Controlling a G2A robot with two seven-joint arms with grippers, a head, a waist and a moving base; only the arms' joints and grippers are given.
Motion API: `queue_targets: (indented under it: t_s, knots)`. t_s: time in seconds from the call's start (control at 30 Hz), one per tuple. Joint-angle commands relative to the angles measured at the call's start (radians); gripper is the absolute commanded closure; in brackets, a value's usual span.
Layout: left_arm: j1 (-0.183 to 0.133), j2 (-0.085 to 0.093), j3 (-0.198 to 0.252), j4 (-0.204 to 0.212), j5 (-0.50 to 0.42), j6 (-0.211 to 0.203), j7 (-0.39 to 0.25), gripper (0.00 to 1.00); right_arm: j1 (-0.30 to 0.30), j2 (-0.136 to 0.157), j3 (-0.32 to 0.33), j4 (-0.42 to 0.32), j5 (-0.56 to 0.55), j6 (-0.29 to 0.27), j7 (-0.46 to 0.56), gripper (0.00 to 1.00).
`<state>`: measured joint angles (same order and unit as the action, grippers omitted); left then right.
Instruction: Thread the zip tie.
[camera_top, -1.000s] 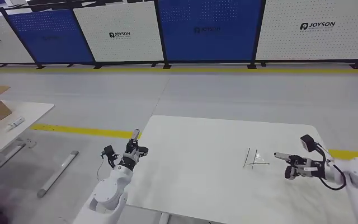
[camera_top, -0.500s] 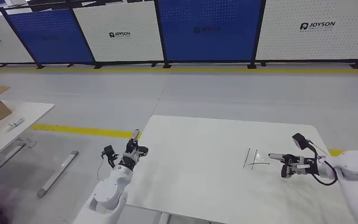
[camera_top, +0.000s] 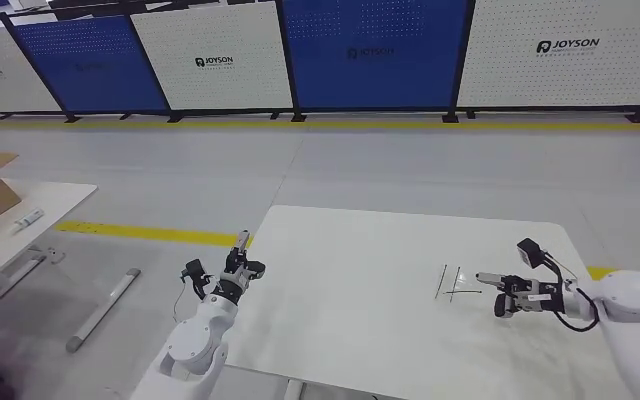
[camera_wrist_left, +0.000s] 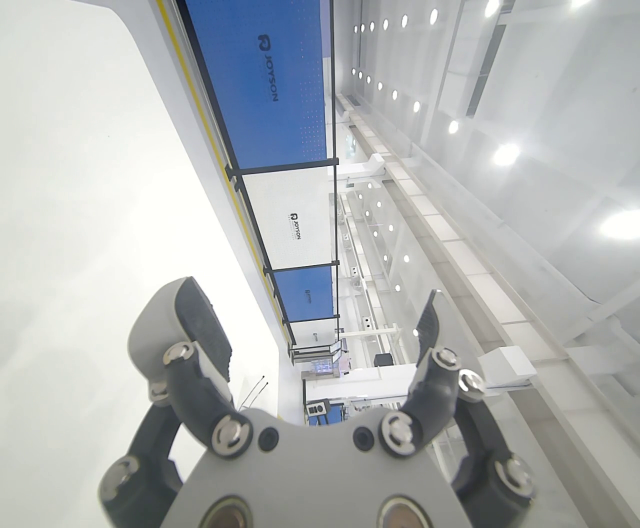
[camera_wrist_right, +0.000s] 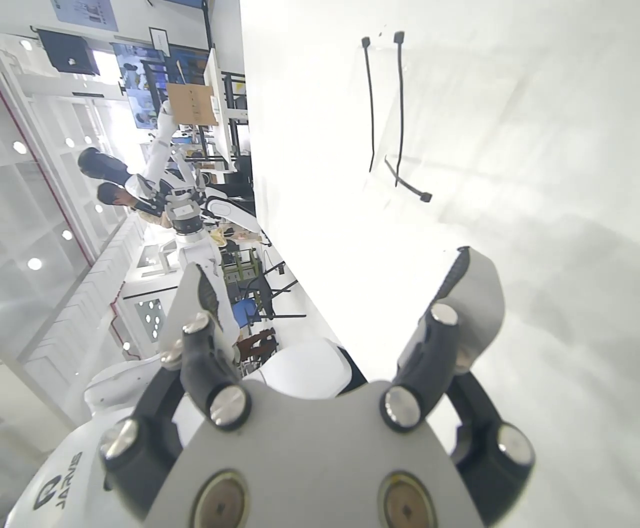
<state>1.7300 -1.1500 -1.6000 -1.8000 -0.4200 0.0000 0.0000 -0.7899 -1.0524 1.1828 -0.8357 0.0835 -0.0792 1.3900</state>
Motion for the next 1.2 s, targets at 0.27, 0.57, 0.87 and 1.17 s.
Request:
queue_targets:
  t_s: [0.27, 0.57, 0.87, 1.17]
  knots:
    - [0.0, 0.0, 0.0, 0.0, 0.0, 0.0, 0.0, 0.0, 0.061, -0.016, -0.054, 0.082, 0.001, 0.011, -0.001, 0.0]
    - [0.0, 0.0, 0.0, 0.0, 0.0, 0.0, 0.0, 0.0, 0.06, -0.016, -0.057, 0.082, -0.007, 0.011, -0.011, 0.0]
    - [0.0, 0.0, 0.0, 0.0, 0.0, 0.0, 0.0, 0.0, 0.108, -0.054, -0.138, 0.155, -0.016, 0.01, -0.088, 0.0]
    - [0.0, 0.0, 0.0, 0.0, 0.0, 0.0, 0.0, 0.0, 0.148, -0.074, -0.176, 0.217, -0.027, 0.017, -0.1, 0.0]
